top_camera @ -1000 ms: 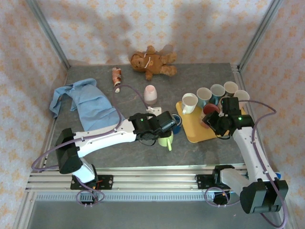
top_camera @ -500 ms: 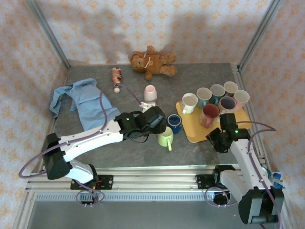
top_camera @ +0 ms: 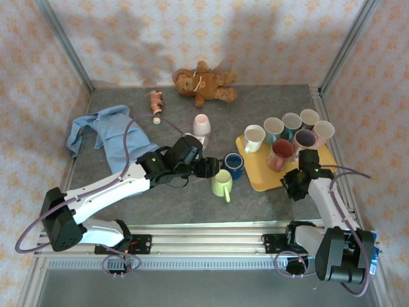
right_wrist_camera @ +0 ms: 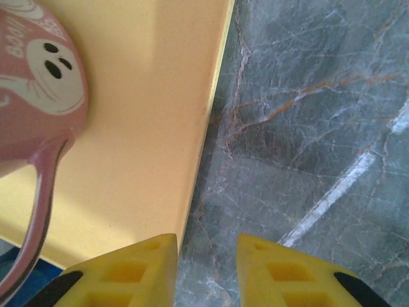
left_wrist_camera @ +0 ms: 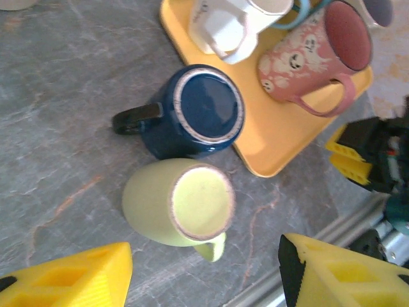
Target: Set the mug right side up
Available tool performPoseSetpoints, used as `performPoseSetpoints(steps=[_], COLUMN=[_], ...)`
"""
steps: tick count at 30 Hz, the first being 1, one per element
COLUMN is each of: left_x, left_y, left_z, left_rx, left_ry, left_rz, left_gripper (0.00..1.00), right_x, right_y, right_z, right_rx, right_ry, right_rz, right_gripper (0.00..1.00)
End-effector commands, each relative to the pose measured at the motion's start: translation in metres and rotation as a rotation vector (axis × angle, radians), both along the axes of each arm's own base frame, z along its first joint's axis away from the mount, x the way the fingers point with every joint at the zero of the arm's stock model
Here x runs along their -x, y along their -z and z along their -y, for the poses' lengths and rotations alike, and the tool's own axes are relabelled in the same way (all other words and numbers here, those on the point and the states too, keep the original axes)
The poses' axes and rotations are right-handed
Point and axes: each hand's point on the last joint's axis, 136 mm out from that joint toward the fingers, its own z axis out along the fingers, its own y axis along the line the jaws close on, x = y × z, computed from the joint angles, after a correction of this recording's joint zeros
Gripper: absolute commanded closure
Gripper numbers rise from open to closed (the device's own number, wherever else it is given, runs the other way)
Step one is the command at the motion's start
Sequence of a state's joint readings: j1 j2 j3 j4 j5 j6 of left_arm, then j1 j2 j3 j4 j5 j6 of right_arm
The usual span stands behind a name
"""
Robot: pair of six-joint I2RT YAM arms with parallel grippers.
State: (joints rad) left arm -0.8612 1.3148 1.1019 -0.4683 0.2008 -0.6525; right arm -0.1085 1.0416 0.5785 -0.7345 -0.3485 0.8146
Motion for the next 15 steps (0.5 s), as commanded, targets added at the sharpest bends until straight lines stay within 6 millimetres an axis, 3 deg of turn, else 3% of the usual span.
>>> performPoseSetpoints(steps=[1,15], left_x=[0.002,0.002], left_y=[-0.007,-0.002], left_z=[0.017,0.024], left_rx=[0.065,0.074], left_ry=[0.093,0.115], left_rz=[0.016,-0.004], left_gripper=[0.37,0.37], right_x=[-0.002,-0.025], right_y=[0.01,0.025], right_z=[0.004,0.0], right_rx=[0.004,-0.047], right_ry=[0.029,0.034], right_rz=[-0.009,0.046], right_gripper=[0.7,0.7])
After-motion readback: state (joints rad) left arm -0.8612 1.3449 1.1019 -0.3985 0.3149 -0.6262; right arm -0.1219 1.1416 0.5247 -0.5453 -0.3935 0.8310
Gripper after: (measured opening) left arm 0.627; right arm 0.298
